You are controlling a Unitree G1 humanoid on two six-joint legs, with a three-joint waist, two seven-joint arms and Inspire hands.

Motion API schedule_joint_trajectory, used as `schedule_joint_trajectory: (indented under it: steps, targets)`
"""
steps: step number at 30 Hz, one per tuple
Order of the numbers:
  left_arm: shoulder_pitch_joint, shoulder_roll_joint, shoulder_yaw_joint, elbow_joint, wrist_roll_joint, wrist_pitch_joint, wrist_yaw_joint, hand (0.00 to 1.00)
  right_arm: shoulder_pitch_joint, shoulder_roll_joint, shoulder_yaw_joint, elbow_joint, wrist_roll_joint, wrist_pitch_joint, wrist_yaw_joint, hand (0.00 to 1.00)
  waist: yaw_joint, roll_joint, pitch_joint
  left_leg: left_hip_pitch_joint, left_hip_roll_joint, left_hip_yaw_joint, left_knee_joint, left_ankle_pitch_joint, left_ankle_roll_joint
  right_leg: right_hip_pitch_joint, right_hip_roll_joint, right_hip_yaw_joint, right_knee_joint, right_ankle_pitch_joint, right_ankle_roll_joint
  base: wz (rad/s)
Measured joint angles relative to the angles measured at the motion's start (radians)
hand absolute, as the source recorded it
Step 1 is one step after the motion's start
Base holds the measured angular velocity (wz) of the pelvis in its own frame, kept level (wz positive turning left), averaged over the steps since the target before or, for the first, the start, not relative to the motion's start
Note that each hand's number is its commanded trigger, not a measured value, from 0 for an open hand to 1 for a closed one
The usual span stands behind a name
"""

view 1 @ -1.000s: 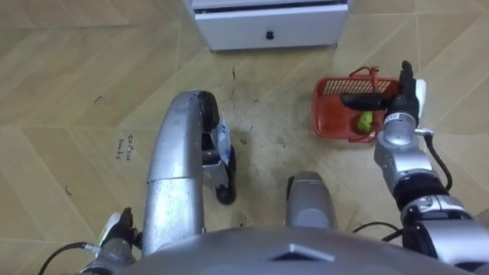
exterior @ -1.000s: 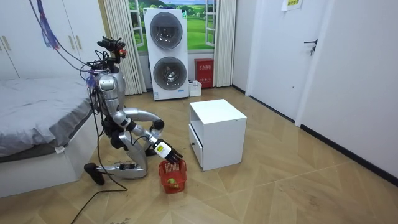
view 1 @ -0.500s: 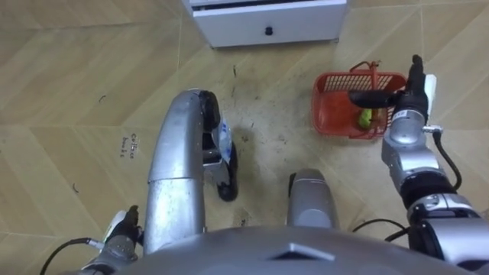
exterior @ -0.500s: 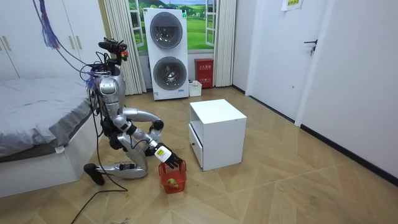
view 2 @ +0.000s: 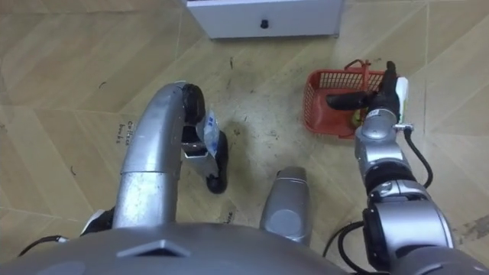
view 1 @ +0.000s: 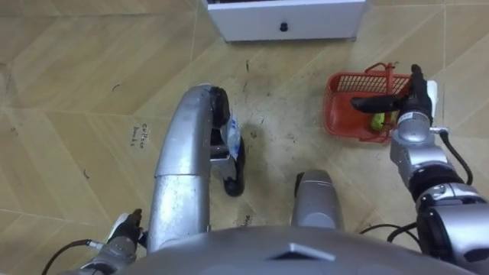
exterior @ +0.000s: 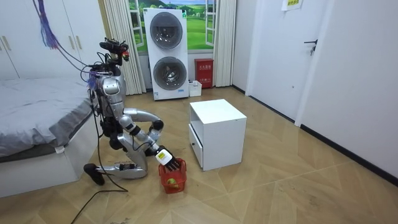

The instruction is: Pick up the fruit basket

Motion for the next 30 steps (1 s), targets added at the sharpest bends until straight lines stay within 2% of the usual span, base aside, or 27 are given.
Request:
schedule_joint_trajectory:
  steps: [5,8,13,16,22,25,26,27,28,30]
  targets:
    - [-0.010,0.003,0.000,-0.002,0.000,0.000,-0.018,0.00,-0.004,-0.053,-0.002,0.042,0.081,0.002,0.035,0.00,0.017,0.004,0.0021,-0.003,0.000,0.015,-0.002,0.003,0.008,-0.007,-0.016,-0.010,0.003,-0.002,0.004,0.01]
    - [-0.011,0.010,0.000,-0.001,-0.001,0.002,-0.033,0.00,-0.023,-0.069,-0.003,0.083,0.115,0.002,0.057,0.00,0.028,0.003,0.0029,-0.016,0.000,0.015,-0.004,0.010,0.010,-0.020,-0.017,-0.013,0.008,-0.003,0.005,0.04]
    - [-0.011,0.014,-0.001,-0.002,-0.001,0.004,-0.059,0.00,-0.050,-0.092,-0.001,0.149,0.134,0.002,0.091,0.00,0.049,-0.012,0.0116,-0.017,-0.004,0.027,-0.013,0.017,0.012,-0.027,-0.030,-0.007,0.012,-0.003,0.005,0.02]
    - [-0.008,0.020,-0.013,-0.002,0.000,0.007,-0.064,0.00,-0.052,-0.107,0.000,0.154,0.161,0.002,0.105,0.00,0.051,-0.012,0.0119,-0.017,-0.015,0.031,-0.019,0.025,0.013,-0.027,-0.041,-0.010,0.013,-0.003,0.005,0.07]
    - [0.003,0.024,-0.023,-0.004,0.001,0.017,-0.086,0.00,-0.054,-0.115,0.007,0.165,0.174,0.002,0.134,0.00,0.058,-0.011,0.0111,-0.017,-0.017,0.034,-0.021,0.031,0.016,-0.032,-0.046,-0.009,0.019,-0.003,0.005,0.01]
    - [0.003,0.026,-0.023,-0.009,0.001,0.017,-0.098,0.00,-0.055,-0.131,0.021,0.189,0.178,0.002,0.144,0.00,0.077,-0.010,0.0108,-0.017,-0.017,0.036,-0.021,0.032,0.018,-0.032,-0.048,-0.009,0.020,-0.003,0.005,0.00]
    - [0.003,0.027,-0.023,-0.011,0.001,0.018,-0.099,0.00,-0.055,-0.136,0.030,0.193,0.178,0.003,0.144,0.22,0.083,-0.010,0.0108,-0.017,-0.017,0.036,-0.021,0.033,0.018,-0.032,-0.048,-0.009,0.021,-0.003,0.005,0.00]
    - [0.003,0.027,-0.029,-0.010,0.001,0.019,-0.100,0.00,-0.057,-0.138,0.037,0.196,0.175,0.003,0.145,0.58,0.088,-0.009,0.0104,-0.017,-0.017,0.036,-0.021,0.033,0.018,-0.033,-0.048,-0.009,0.021,-0.003,0.005,0.00]
    - [0.003,0.027,-0.033,-0.010,0.001,0.020,-0.100,0.00,-0.058,-0.139,0.039,0.198,0.175,0.003,0.146,1.00,0.090,-0.009,0.0105,-0.017,-0.017,0.036,-0.021,0.034,0.018,-0.033,-0.048,-0.009,0.021,-0.003,0.005,0.00]
    - [0.003,0.027,-0.036,-0.010,0.001,0.020,-0.103,0.00,-0.060,-0.139,0.039,0.209,0.175,0.003,0.152,1.00,0.097,-0.008,0.0107,-0.018,-0.017,0.037,-0.022,0.034,0.017,-0.033,-0.048,-0.009,0.022,-0.003,0.005,0.00]
